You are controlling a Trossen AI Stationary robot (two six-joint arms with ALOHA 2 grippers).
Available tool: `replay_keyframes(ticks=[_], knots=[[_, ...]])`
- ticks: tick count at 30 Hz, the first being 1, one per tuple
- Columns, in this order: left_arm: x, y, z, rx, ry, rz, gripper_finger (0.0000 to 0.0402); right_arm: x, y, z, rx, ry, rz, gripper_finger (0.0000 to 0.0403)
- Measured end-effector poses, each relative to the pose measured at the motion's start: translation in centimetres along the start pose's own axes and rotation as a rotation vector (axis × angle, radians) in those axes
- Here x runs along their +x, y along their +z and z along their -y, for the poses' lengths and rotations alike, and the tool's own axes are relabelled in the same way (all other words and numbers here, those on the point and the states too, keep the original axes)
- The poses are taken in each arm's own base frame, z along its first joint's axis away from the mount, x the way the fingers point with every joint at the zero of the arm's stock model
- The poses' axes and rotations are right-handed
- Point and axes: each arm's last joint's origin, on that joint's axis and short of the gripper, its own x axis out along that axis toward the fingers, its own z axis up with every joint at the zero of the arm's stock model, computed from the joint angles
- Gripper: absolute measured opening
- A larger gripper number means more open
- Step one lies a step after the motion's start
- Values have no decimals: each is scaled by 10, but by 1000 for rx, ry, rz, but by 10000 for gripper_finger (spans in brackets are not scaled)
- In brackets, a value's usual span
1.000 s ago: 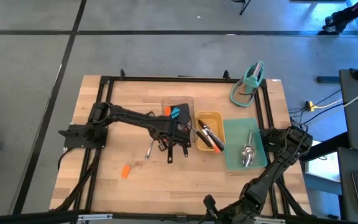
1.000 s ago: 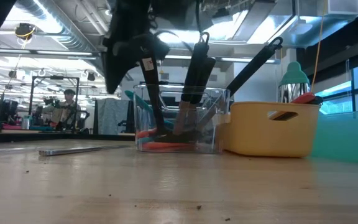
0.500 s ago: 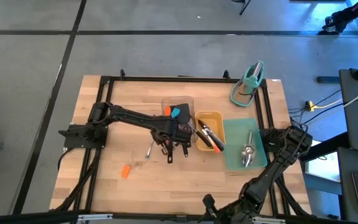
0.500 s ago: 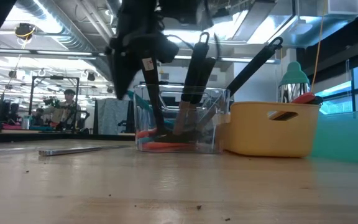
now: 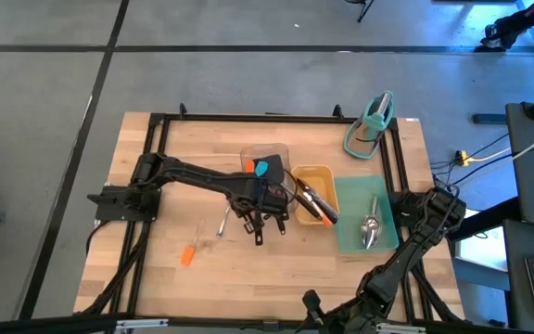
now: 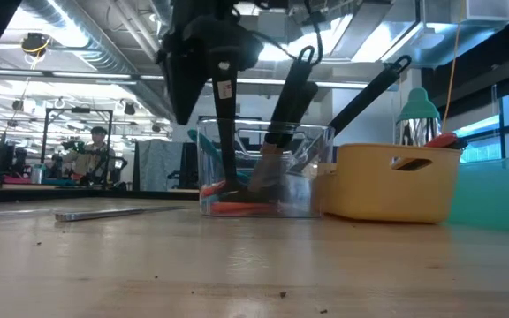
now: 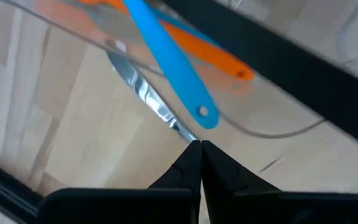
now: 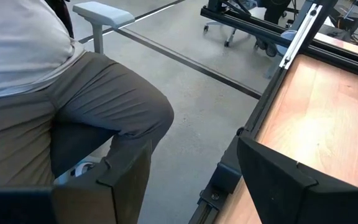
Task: Pick & Place Kitchen Items
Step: Put the blue spatula into the transparent bin
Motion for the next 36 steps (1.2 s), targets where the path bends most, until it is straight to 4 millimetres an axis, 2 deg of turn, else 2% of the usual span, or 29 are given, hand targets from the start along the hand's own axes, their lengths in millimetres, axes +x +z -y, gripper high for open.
replay_keyframes(ticks=[4, 13, 19, 36], knots=[[-7, 3, 0, -2, -14, 37, 2, 0, 0, 0, 1, -1, 1, 241], [-3, 2, -7, -36, 40, -1, 2, 0, 0, 0, 2, -1, 3, 241], [-1, 6, -2, -20, -37, 11, 2, 0, 0, 0, 2, 0, 3, 241], [-1, 7, 0, 9, -75, 7, 2, 0, 0, 0, 2, 0, 3, 240]])
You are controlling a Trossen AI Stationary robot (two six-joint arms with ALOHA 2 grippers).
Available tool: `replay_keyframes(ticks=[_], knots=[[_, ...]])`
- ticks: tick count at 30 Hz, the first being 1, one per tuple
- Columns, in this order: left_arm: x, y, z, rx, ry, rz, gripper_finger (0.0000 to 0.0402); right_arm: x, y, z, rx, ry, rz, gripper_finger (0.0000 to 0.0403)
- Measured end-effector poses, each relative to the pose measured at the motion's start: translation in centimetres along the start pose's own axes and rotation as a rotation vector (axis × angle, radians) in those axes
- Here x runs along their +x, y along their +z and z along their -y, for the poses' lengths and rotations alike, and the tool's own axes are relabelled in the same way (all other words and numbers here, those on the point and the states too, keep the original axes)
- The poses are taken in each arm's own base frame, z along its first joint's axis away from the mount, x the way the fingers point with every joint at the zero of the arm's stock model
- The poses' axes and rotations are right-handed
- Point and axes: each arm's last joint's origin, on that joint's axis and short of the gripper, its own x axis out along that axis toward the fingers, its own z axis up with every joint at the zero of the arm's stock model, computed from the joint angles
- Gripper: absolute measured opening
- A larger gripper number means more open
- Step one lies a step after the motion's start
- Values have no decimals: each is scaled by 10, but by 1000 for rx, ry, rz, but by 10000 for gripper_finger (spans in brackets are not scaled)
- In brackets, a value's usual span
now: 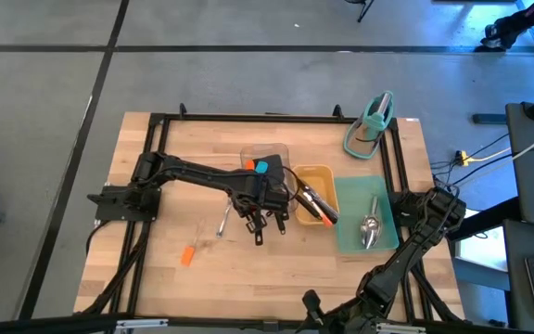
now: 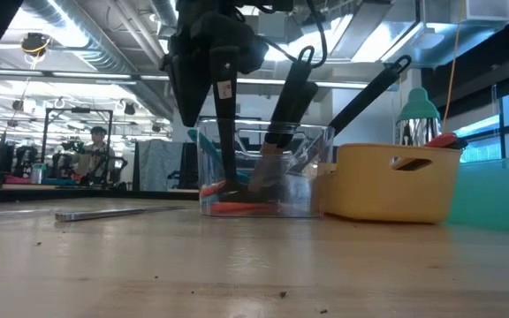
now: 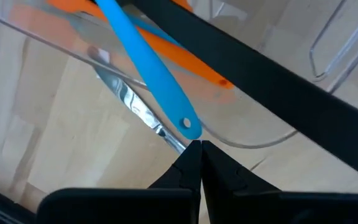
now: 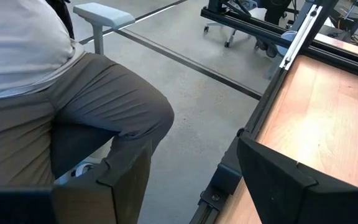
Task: Pick & Place Kitchen Items
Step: Put the blue spatula into the transparent bin
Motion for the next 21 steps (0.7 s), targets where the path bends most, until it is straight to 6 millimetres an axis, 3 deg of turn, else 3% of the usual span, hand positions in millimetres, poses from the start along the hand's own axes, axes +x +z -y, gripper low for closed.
replay_keyframes(ticks=[8, 21], knots=[[1, 4, 5, 31, -58, 21, 2, 0, 0, 0, 0, 17, -1, 240], [8, 6, 3, 55, 2, 60, 2, 0, 0, 0, 0, 17, -1, 240]])
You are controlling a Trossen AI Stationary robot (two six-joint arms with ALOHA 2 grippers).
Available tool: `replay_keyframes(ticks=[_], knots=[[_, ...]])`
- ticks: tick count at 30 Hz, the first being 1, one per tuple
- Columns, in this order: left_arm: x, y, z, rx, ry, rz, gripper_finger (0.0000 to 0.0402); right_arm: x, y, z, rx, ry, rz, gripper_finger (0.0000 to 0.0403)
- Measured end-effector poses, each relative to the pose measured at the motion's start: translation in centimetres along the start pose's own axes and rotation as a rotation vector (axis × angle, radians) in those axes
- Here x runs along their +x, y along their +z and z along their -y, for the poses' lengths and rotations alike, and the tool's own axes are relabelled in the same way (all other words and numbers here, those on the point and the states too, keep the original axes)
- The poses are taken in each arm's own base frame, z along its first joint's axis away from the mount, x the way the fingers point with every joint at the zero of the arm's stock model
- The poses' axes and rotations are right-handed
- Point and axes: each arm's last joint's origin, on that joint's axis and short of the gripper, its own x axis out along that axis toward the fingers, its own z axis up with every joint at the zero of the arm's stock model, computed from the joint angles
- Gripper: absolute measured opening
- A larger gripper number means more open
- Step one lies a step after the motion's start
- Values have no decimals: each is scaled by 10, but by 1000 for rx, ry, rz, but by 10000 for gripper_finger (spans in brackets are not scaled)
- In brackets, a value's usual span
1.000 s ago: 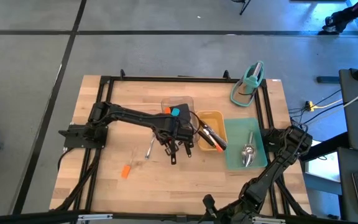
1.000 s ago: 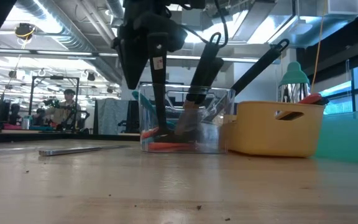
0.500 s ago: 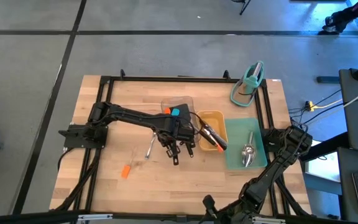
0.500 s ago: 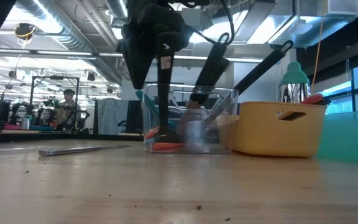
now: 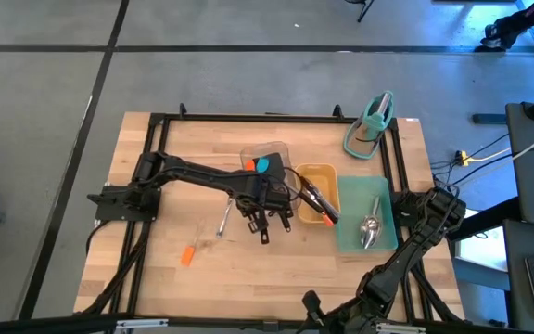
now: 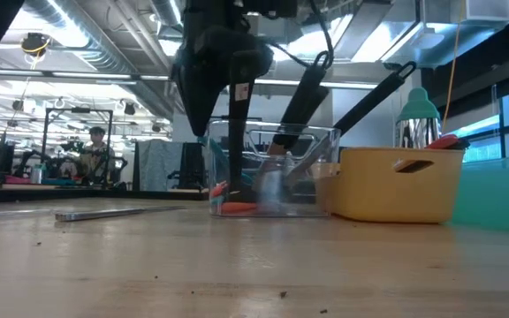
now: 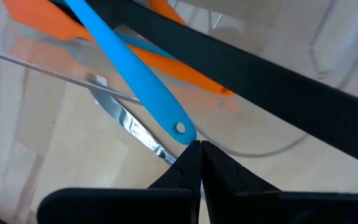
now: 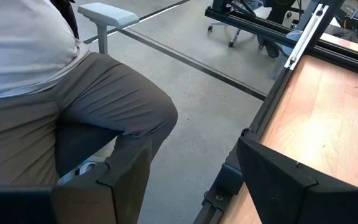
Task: Pick & Place Kitchen Items
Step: Put the blue spatula into the transparent bin
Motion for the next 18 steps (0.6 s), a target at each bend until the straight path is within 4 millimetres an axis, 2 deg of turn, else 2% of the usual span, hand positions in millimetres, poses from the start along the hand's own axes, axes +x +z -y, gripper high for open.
replay_keyframes(ticks=[9, 13, 18], knots=[[33, -3, -6, 29, 67, -14, 2, 0, 0, 0, 0, -1, 0, 240], [31, -4, -7, 40, 89, -20, 2, 0, 0, 0, -1, -3, -3, 240], [19, 1, -8, 50, 120, 35, 2, 0, 0, 1, 0, -5, -3, 240]])
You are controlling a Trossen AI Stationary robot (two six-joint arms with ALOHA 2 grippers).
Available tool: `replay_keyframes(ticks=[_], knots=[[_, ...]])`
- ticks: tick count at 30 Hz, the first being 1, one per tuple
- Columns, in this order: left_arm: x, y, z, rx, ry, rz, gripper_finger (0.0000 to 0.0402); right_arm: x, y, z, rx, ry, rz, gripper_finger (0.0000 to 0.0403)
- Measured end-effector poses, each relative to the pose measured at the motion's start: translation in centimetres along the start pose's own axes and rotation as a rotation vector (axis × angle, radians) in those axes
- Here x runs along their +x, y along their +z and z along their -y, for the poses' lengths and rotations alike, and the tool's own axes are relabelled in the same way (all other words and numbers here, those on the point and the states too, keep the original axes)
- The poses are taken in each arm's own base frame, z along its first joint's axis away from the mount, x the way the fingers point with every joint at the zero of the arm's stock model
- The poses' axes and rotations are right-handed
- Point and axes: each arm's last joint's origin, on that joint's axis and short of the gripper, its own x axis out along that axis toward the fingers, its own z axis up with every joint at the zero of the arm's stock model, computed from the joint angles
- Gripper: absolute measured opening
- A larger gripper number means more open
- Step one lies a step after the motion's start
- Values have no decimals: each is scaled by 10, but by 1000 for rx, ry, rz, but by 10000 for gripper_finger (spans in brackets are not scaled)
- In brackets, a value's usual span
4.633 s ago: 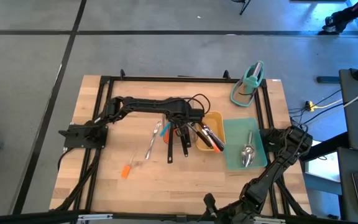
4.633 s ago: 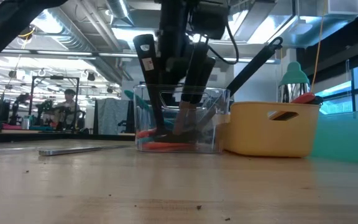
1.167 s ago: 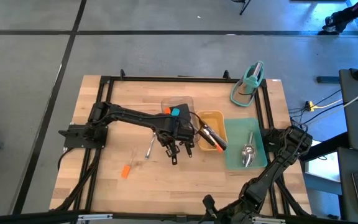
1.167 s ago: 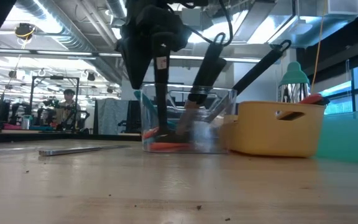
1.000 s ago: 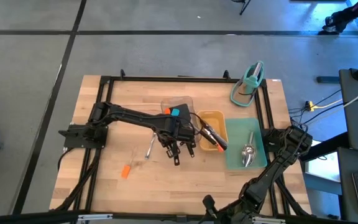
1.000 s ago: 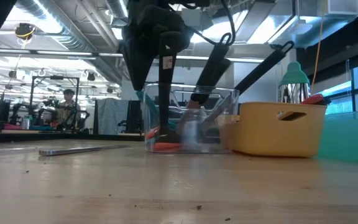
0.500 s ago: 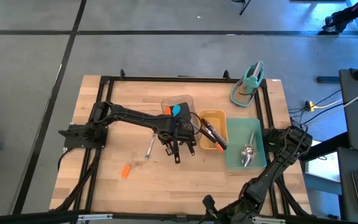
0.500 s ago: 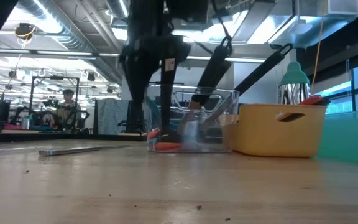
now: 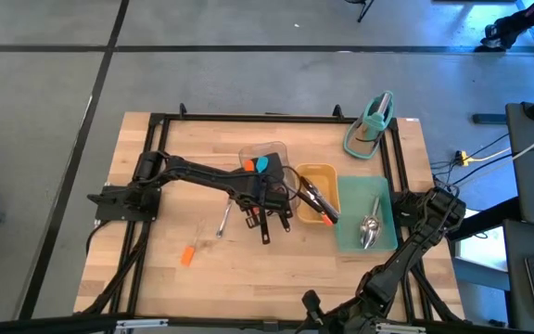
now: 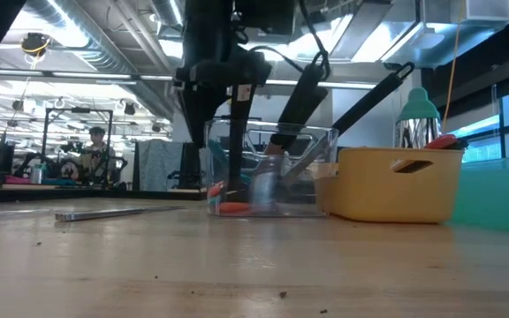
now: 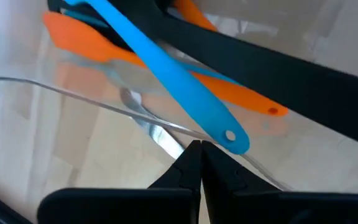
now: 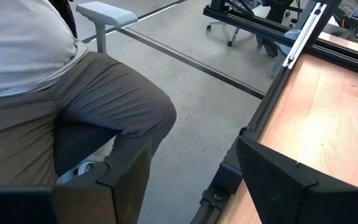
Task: Pick & Place Kitchen Items
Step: Put the blue spatula into the transparent bin, then put the silver table knife into the yellow bin
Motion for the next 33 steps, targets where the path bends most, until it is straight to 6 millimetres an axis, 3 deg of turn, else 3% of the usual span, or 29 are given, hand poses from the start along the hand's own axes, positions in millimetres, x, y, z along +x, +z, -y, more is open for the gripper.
replay_keyframes(ticks=[9, 17, 23, 33], knots=[[-13, 2, 2, 17, 1, 37, 2, 0, 0, 0, 5, 0, 0, 240], [-51, -4, 0, 15, 86, 87, 2, 0, 0, 0, 3, 0, -4, 240], [-61, 2, 4, 25, -33, 112, 2, 0, 0, 0, 7, 1, 0, 240], [-82, -40, 25, 56, -64, 7, 2, 0, -2, -1, 22, 11, -22, 240]])
